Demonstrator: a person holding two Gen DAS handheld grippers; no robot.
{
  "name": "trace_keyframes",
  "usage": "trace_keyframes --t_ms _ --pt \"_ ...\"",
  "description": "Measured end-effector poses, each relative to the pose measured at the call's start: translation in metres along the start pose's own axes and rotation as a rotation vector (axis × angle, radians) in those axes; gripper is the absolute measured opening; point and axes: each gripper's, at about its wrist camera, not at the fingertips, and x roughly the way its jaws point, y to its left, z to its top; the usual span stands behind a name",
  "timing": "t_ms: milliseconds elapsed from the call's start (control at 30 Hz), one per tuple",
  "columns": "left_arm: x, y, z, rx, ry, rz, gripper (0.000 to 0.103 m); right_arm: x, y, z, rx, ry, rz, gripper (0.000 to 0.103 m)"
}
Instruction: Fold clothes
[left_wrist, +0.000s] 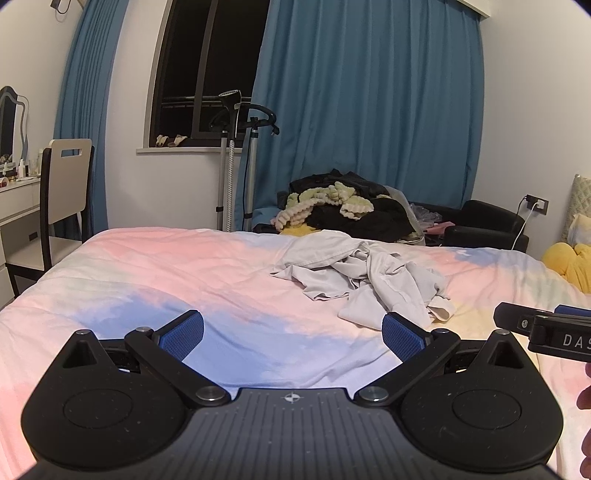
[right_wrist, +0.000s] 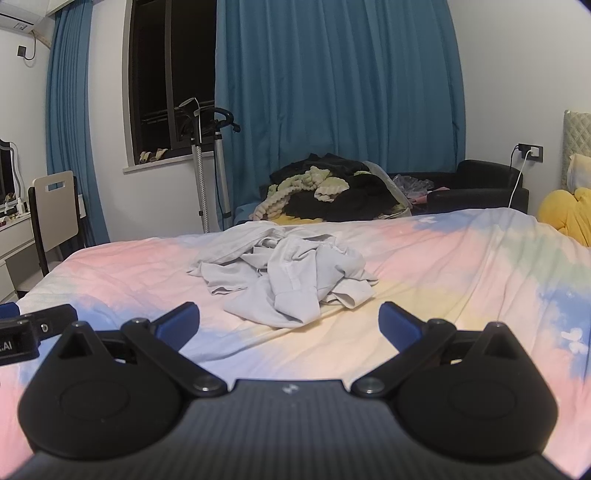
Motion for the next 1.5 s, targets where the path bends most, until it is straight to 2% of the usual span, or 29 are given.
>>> trace_keyframes --t_ms 433,767,900,1133,1333,1467,1500 --pt "0.002 0.001 0.001 0.017 -0.011 -0.005 0.103 0.003 -0.002 -0.001 -0.002 -0.002 -0.003 0.103" --pt "0.033 -0.014 0.018 0.138 -0.019 0.003 0.103 0.012 -0.015 -0.002 0.007 0.008 -0.046 0.103" --pt "0.07 -0.026 0.029 0.239 0.018 -0.017 0.103 0.018 -0.035 -0.001 0.062 0.044 -0.052 0.103" --pt "0.165 -0.053 0.032 0.37 0.041 -0.025 0.103 0.042 -0.055 -0.001 0.108 0.094 -0.022 0.103" --pt "0.253 -0.09 0.024 0.518 -0.005 -0.082 0.098 0.07 -0.072 -0.011 0.165 0.116 -0.018 0.103" --pt "0.303 -0.113 0.024 0.602 -0.031 -0.113 0.097 0.088 -0.091 -0.021 0.259 0.15 0.017 0.103" --pt "0.316 -0.119 0.024 0.638 -0.034 -0.109 0.093 0.092 -0.093 -0.023 0.27 0.153 0.018 0.103"
